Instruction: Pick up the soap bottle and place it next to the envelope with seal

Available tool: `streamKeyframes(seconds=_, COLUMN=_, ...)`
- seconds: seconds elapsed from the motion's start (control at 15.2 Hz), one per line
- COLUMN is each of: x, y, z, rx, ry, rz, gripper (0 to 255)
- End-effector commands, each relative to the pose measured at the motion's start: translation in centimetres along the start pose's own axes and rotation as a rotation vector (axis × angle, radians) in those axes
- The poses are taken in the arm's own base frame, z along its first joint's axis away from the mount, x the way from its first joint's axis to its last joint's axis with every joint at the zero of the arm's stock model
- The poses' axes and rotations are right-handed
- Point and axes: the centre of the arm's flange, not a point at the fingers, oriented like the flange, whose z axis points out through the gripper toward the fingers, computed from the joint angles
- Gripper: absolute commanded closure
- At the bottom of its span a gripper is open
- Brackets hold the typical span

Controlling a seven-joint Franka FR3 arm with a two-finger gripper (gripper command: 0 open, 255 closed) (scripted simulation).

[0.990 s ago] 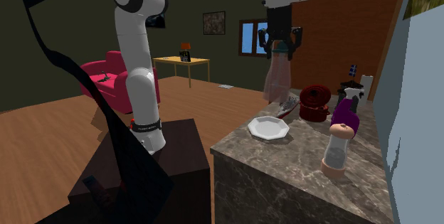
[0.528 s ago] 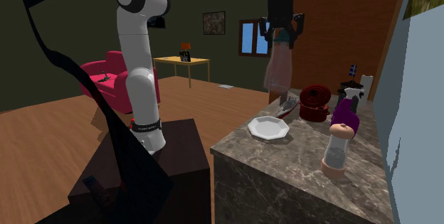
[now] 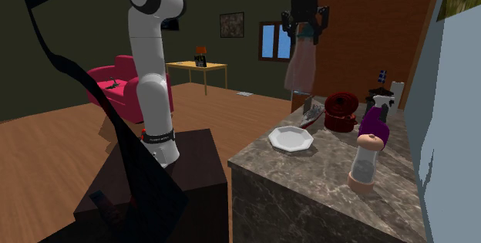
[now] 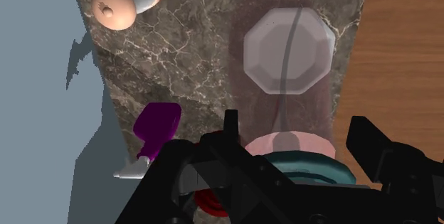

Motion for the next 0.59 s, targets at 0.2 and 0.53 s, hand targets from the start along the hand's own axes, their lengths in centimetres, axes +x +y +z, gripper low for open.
streamKeyframes(seconds=0.2, x=5.3, y=-2.9, z=3.0, rx=-0.001, ry=0.000, rz=0.000, gripper=255)
streamKeyframes(seconds=0.53, x=10.5, y=-5.6, z=5.9, rx=-0.001, ry=0.000, rz=0.000, gripper=255)
